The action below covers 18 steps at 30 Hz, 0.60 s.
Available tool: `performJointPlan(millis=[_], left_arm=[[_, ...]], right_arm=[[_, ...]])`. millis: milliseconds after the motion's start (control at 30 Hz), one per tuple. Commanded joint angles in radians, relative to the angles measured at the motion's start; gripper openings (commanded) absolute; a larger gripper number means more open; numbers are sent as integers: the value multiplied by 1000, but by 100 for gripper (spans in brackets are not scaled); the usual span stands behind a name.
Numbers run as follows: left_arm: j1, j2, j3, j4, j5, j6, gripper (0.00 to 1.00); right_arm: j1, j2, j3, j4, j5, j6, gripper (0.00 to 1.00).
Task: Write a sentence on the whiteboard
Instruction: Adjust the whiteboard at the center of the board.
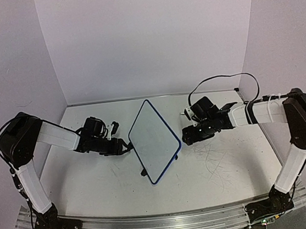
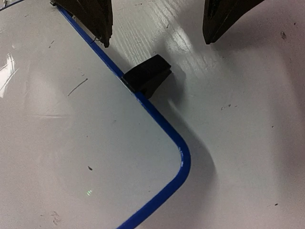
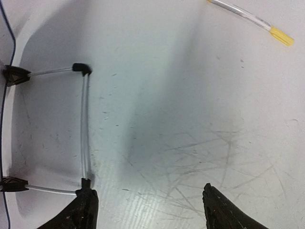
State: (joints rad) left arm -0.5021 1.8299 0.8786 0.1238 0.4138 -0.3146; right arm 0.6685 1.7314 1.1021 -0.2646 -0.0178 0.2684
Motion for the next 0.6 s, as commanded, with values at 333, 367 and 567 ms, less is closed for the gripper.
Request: performJointPlan(millis=[333, 367, 567], left_arm=[[-39, 146, 115, 31, 45, 370, 60], [-48, 153, 123, 31, 30, 379, 58], [-91, 155, 118, 35, -68, 393, 41]], right_arm=[[-17, -260, -141, -96, 117, 46, 80], [-17, -263, -142, -96, 118, 46, 80], [-18, -290, -146, -96, 122, 51, 80]])
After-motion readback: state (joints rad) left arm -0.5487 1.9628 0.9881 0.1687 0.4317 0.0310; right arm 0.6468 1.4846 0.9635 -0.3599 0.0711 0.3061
